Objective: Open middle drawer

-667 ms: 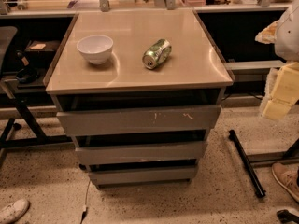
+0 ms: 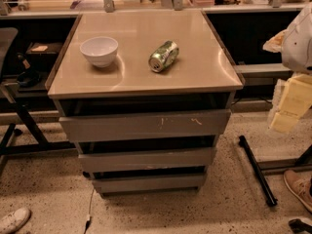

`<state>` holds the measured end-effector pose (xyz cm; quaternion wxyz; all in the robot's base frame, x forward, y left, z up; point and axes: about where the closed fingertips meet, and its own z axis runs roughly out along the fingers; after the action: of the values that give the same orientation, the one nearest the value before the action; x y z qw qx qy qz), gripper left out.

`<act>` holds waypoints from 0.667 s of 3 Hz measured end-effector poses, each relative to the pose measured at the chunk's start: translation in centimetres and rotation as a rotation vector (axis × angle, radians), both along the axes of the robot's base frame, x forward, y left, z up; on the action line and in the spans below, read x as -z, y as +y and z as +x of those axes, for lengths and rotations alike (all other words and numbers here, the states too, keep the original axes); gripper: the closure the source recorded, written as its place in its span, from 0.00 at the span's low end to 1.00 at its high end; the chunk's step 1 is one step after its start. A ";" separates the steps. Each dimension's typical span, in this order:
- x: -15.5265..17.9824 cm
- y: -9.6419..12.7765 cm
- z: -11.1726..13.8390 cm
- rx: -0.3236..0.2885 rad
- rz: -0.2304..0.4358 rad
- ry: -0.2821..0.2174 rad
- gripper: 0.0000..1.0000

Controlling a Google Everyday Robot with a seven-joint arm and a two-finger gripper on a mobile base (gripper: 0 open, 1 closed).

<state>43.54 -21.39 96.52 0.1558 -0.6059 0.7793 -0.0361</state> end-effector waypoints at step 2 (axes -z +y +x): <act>11.1 2.9 -0.7 -0.048 0.038 0.108 0.00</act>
Offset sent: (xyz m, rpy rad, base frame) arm -0.0026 0.0529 -0.1932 0.0747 0.1922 0.0991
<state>42.83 -18.45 85.42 0.1258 -0.6223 0.7725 0.0153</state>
